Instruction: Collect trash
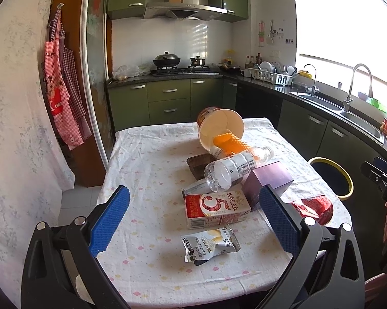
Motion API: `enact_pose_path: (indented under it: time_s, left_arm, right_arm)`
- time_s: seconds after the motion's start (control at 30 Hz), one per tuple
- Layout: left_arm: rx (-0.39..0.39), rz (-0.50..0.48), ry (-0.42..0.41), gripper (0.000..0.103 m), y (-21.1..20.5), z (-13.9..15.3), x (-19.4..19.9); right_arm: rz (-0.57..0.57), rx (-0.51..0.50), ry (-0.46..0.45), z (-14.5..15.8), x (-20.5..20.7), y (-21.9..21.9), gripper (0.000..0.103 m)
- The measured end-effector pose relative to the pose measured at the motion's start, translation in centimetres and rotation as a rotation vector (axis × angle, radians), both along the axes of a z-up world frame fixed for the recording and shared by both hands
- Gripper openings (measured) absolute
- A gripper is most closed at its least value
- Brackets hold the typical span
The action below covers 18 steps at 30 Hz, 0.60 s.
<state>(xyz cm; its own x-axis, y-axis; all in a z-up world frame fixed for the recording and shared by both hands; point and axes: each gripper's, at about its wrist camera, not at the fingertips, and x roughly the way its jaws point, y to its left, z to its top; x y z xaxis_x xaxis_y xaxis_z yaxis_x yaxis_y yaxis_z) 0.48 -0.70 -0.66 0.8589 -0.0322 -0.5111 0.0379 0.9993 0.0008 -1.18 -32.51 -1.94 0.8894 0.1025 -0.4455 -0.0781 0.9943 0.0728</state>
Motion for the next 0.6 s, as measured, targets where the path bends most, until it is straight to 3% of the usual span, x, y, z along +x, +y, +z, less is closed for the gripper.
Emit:
enact_pose_path:
  time_s: [0.6]
  left_arm:
    - [0.004, -0.005, 0.004, 0.099, -0.08, -0.03, 0.03]
  right_arm:
    - [0.0, 0.003, 0.003, -0.11, 0.07, -0.15, 0.097]
